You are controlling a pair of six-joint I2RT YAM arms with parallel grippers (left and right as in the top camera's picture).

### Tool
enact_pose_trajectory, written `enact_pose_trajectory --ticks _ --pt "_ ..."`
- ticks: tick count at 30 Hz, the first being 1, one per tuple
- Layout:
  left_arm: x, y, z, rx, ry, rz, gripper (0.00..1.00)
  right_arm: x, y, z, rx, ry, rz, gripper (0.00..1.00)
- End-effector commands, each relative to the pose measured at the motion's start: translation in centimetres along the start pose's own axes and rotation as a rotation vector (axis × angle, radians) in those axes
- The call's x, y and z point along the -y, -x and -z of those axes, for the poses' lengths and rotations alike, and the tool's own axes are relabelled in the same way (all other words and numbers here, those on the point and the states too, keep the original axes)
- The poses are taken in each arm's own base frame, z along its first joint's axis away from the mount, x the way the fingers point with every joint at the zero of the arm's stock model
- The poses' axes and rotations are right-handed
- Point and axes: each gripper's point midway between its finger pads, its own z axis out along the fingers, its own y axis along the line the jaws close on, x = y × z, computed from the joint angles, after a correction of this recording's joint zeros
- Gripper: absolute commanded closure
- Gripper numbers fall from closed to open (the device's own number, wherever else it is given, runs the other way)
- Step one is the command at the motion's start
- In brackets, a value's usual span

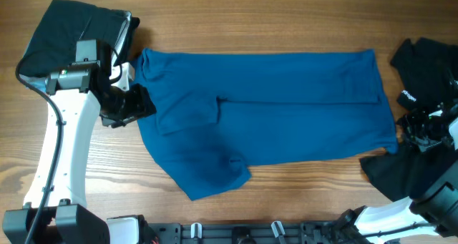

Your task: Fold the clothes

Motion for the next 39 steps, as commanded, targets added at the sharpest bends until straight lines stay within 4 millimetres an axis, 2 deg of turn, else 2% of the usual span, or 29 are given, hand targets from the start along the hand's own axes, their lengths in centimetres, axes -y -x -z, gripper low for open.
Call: enact_pose_trajectory --ticks 1,5,7,9,11,14,15,17,19,20,22,24,26,28,31,35,39 --pt "0.0 -0.7 -0.2 -0.027 -0.006 -0.009 0.44 -1.8 -2.8 1.0 -0.114 0.090 0.064 0.59" --pt "0.5 -1.9 -0.1 -0.079 -0.040 0.004 0.45 -0.7 -4.9 1.2 -0.197 0.040 0.055 0.58" --pt "0.4 -2.4 -0.1 -0.101 -0.036 0.010 0.45 0.0 -4.7 1.1 -0.187 0.002 0.042 0.53" --pt "0.4 -2.7 -0.1 -0.111 -0.034 0.014 0.46 1.4 -4.6 0.7 -0.163 -0.072 -0.010 0.46" --pt "0.4 -2.8 -0.1 -0.116 -0.033 0.015 0.46 2.7 -4.7 -0.1 -0.146 -0.127 -0.044 0.43" --pt "0.6 -2.6 -0.2 -0.107 -0.035 -0.010 0.46 2.0 -5.3 -1.7 -0.140 -0.049 -0.050 0.44" --pt "0.8 -2.5 -0.2 -0.100 -0.034 -0.029 0.46 1.9 -5.5 -2.0 -0.139 -0.034 -0.050 0.45" --pt "1.3 -2.5 -0.2 -0.093 -0.037 -0.068 0.46 2.0 -5.5 -2.4 -0.132 -0.023 -0.048 0.55" --pt "1.9 -2.7 0.1 -0.078 -0.039 -0.097 0.46 1.8 -5.3 -2.2 -0.128 -0.018 -0.055 0.77" --pt "2.2 -2.9 0.3 -0.073 -0.042 -0.106 0.46 1.7 -5.1 -2.0 -0.123 -0.016 -0.055 0.83" --pt "2.5 -3.4 0.8 -0.063 -0.040 -0.095 0.44 1.2 -4.5 -1.0 -0.112 -0.011 -0.053 0.89" --pt "2.0 -3.8 1.2 -0.057 -0.001 -0.043 0.44 0.5 -3.8 0.4 -0.102 -0.007 -0.045 0.95" --pt "1.6 -4.2 1.2 -0.067 0.018 0.005 0.44 -0.1 -3.2 1.5 -0.089 0.002 -0.018 0.96" --pt "1.3 -4.8 0.5 -0.090 0.027 0.066 0.44 -0.6 -3.0 2.6 -0.076 0.008 -0.013 0.96" --pt "0.5 -6.6 -1.8 -0.152 0.047 0.142 0.42 -1.4 -3.1 3.4 -0.068 0.052 0.018 0.96" --pt "0.5 -10.2 -6.0 -0.265 0.016 0.239 0.30 -2.2 -3.1 3.6 -0.068 0.095 0.034 0.96" --pt "-0.6 -12.5 -8.6 -0.315 0.036 0.345 0.28 -2.7 -3.0 3.6 -0.068 0.124 0.050 0.96"
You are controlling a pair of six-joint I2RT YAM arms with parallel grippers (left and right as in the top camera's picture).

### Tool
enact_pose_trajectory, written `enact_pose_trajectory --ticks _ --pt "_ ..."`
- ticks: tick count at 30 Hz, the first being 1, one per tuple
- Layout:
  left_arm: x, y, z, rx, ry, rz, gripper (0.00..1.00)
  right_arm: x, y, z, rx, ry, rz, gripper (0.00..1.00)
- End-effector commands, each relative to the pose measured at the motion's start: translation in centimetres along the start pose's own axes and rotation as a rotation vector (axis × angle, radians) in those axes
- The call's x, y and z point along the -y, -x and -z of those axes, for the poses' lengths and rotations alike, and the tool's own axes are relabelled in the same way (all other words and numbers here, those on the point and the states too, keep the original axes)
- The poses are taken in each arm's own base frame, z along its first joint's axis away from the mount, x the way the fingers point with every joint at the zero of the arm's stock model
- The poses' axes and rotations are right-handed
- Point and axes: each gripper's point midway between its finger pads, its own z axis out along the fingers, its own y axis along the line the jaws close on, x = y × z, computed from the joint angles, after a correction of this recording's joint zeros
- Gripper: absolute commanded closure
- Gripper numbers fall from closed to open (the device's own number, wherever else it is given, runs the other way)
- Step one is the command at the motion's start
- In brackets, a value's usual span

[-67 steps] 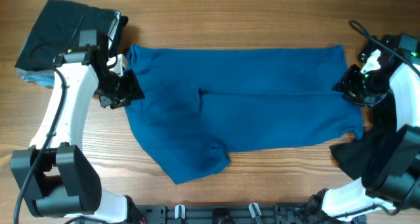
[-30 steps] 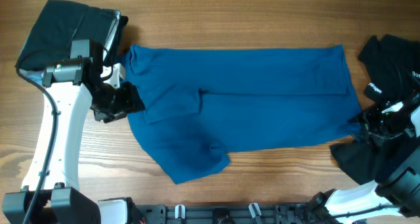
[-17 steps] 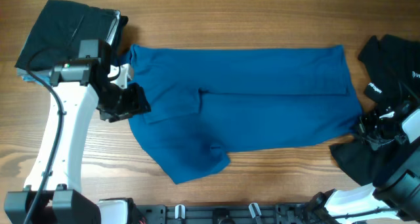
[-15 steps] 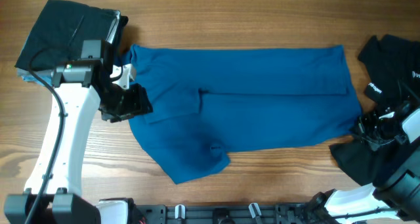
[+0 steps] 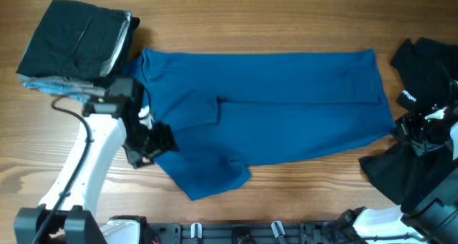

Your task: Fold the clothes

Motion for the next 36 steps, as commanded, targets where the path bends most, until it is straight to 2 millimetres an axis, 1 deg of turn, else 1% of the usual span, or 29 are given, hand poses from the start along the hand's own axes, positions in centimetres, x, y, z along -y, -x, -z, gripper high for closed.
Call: enact_pose_trajectory --ticks 1,5,7,11,13,14,16,17,18,19,20,21,23,26,28,29,32,35,36 --pt "-1.0 -1.8 -2.8 -0.067 -0.006 0.155 0.28 -1.4 0.5 0.8 0.022 0.054 0.042 0.96" --pt "-1.4 -1.0 -5.3 -0.018 -0.035 0.160 0.31 -1.4 0.5 0.8 0.025 0.056 0.043 0.96" --pt "-1.7 -0.6 -6.3 0.006 -0.048 0.194 0.36 -1.4 0.5 0.8 0.024 0.055 0.043 0.96" --pt "-2.4 -0.7 -8.2 0.018 -0.052 0.235 0.40 -1.4 0.6 0.8 0.025 0.055 0.043 0.96" --pt "-2.6 -1.1 -8.8 0.001 -0.057 0.265 0.41 -1.4 0.6 0.8 0.025 0.055 0.043 0.96" --pt "-2.2 -1.5 -9.0 -0.031 -0.080 0.268 0.43 -1.4 0.6 0.8 0.025 0.055 0.044 0.96" --pt "-1.8 -1.7 -9.0 -0.047 -0.100 0.267 0.46 -1.4 0.6 0.9 0.027 0.056 0.044 0.96" --pt "-1.8 -1.7 -9.0 -0.047 -0.100 0.267 0.55 -1.4 0.6 0.9 0.029 0.057 0.045 0.96" --pt "-1.8 -1.7 -9.0 -0.047 -0.100 0.268 0.74 -1.4 0.7 0.9 0.030 0.057 0.045 0.96" --pt "-1.7 -1.7 -9.0 -0.048 -0.109 0.266 0.88 -1.4 0.7 0.9 0.030 0.057 0.046 0.96" --pt "-1.5 -1.6 -8.9 -0.050 -0.119 0.266 0.96 -1.4 0.7 0.9 0.030 0.057 0.046 0.96" --pt "-1.3 -1.4 -8.7 -0.046 -0.126 0.260 0.96 -1.4 0.6 0.9 0.029 0.057 0.046 0.96" --pt "-0.9 -0.9 -7.7 -0.040 -0.132 0.238 0.96 -1.3 0.5 0.9 0.021 0.052 0.042 0.96" --pt "-0.7 0.4 -5.4 -0.012 -0.100 0.214 0.96 -1.1 0.3 1.4 0.017 0.028 0.038 0.96" --pt "-0.6 1.7 -3.3 0.026 -0.066 0.204 0.96 -0.7 0.0 2.0 0.024 0.000 0.033 0.96" --pt "-0.3 2.7 -1.5 0.065 -0.046 0.171 0.96 -0.4 -0.1 2.5 0.034 -0.024 0.031 0.96" --pt "-0.3 4.8 2.2 0.168 0.027 0.158 0.96 0.2 -0.5 3.4 0.049 -0.062 0.017 0.96" --pt "1.0 6.8 4.9 0.257 0.010 0.091 0.96 0.2 -0.5 3.5 0.057 -0.064 0.008 0.96" --pt "1.3 7.3 5.4 0.282 0.004 0.084 0.96 0.0 -0.4 3.5 0.058 -0.053 0.015 0.96"
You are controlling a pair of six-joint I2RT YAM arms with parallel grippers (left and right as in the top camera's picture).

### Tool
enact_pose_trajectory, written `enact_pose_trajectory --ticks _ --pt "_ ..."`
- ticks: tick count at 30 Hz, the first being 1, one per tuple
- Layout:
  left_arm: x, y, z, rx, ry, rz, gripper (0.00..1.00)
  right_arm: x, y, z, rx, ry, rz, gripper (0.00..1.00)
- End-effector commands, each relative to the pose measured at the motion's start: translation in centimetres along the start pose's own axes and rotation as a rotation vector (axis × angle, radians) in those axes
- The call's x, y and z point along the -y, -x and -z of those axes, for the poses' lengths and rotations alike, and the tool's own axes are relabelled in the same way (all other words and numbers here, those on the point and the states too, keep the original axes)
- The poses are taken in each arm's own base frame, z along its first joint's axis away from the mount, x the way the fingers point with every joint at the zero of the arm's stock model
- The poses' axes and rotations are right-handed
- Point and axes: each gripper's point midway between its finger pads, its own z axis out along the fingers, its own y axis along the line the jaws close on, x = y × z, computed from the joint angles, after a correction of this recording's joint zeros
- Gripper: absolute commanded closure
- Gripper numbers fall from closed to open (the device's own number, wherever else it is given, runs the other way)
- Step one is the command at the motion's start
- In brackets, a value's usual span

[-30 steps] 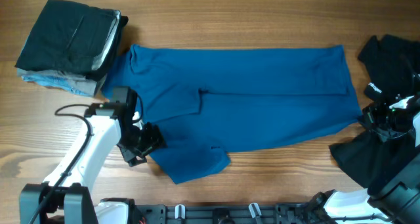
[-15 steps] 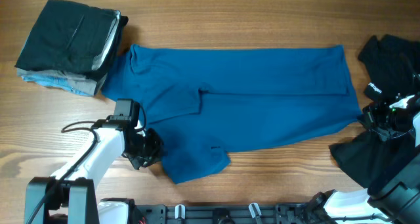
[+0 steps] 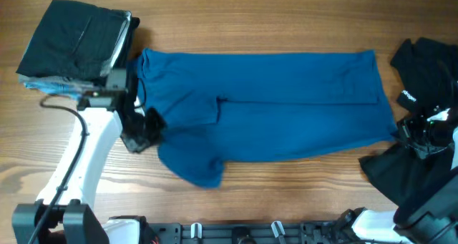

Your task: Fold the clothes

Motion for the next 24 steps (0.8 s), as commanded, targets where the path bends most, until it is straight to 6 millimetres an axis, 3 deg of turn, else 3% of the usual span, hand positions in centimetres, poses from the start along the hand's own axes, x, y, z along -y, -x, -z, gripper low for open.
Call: enact_pose_trajectory --ticks 1,4,14,20,24 --pt "1.0 3.7 2.9 0.164 0.020 -0.082 0.96 -0.7 1.1 1.0 0.061 0.004 0.020 0.96" --pt "2.0 5.1 3.3 0.226 -0.013 -0.094 0.96 -2.6 1.8 0.9 0.091 0.064 0.078 0.96" --pt "5.3 10.3 5.4 0.469 -0.109 -0.175 0.96 -5.7 4.9 1.1 0.232 0.136 0.136 0.96" --pt "6.0 11.3 5.6 0.513 -0.112 -0.223 0.96 -6.3 5.6 1.3 0.265 0.149 0.144 0.95" --pt "6.6 11.7 4.4 0.505 -0.102 -0.268 0.96 -6.4 5.8 1.4 0.275 0.154 0.148 0.96"
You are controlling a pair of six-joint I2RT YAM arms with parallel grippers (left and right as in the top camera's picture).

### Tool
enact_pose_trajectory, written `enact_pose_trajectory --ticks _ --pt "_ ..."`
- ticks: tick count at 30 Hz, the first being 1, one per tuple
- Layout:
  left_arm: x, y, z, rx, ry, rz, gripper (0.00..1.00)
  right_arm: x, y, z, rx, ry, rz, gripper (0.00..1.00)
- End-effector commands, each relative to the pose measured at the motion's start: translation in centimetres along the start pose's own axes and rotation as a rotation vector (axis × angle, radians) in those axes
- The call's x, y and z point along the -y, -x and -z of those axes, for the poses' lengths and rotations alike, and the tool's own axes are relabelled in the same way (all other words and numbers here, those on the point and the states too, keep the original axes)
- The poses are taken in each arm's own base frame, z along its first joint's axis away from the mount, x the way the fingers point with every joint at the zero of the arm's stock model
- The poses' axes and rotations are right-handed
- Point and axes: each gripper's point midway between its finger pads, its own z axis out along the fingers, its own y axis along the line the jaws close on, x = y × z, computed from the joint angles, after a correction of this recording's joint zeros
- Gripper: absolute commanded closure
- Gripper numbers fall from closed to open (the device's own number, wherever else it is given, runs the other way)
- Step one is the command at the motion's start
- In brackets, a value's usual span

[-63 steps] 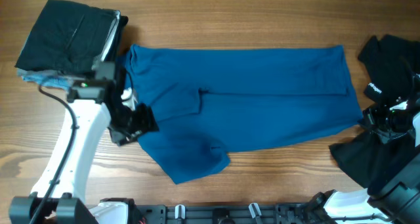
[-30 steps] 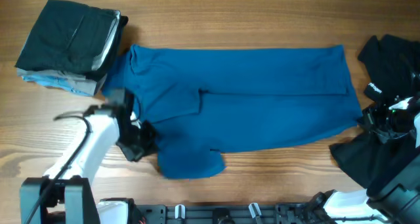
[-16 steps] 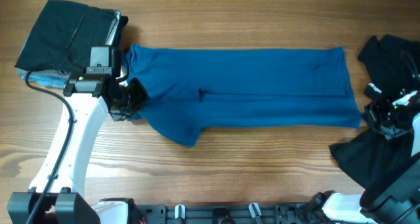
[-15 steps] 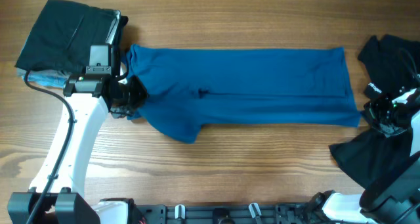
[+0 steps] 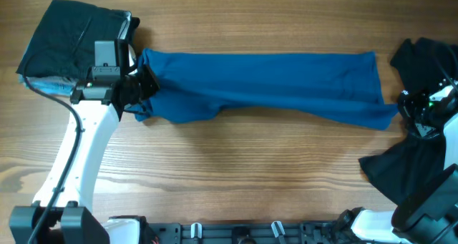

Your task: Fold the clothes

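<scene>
A blue garment (image 5: 272,83) lies across the far half of the table as a long narrow band, its near edge doubled up toward the far edge. My left gripper (image 5: 141,91) sits at the band's left end, shut on bunched blue cloth. At the right end, my right gripper (image 5: 409,114) is at the garment's near right corner and looks shut on it. The fingers themselves are small and dark in the overhead view.
A stack of folded dark clothes (image 5: 71,40) sits at the far left corner, right beside the left gripper. Loose black clothes (image 5: 422,58) lie at the far right, and more of them (image 5: 404,176) at the near right. Bare wooden table (image 5: 250,172) fills the near half.
The left gripper has moved toward the far edge with the garment's near left part. The right gripper has shifted farther too, and the cloth is now a narrow band.
The garment lay spread wide with a flap reaching toward the near edge, my left gripper at its left side. Then the left gripper was lower, on the near left edge. Then the flap was drawn shorter. Now the near edge lies folded up along the whole length.
</scene>
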Motion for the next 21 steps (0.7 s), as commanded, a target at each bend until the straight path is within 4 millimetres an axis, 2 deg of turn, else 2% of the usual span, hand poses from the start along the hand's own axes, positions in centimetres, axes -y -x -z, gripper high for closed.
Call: enact_pose_trajectory --ticks 1,4,7,13,18,19,20,21 --pt "-0.4 0.6 -1.5 0.005 0.041 -0.071 0.96 -0.7 1.3 0.7 0.045 0.015 0.005 0.96" --pt "-0.6 0.1 -2.7 -0.023 0.056 -0.088 0.96 -0.6 1.3 0.4 0.040 0.014 -0.014 0.96" --pt "-0.7 0.3 -3.8 -0.027 0.062 -0.098 0.96 -0.7 1.5 -0.8 0.031 0.018 -0.017 0.96" --pt "-1.0 1.4 -5.3 0.013 0.081 -0.104 0.96 -4.4 1.2 -4.1 0.001 0.139 0.069 0.96" --pt "-1.7 0.5 -6.4 -0.028 0.106 -0.101 0.95 -6.8 0.8 -5.9 0.013 0.171 0.158 0.96" --pt "-1.8 0.5 -6.6 -0.033 0.111 -0.100 0.94 -7.5 1.3 -6.0 0.045 0.179 0.183 0.89" --pt "-1.9 0.5 -6.8 -0.030 0.114 -0.100 0.91 -8.0 1.7 -5.9 0.065 0.191 0.193 0.71" --pt "-1.8 0.7 -6.8 -0.021 0.113 -0.101 0.75 -8.4 2.3 -5.8 0.090 0.205 0.203 0.47"
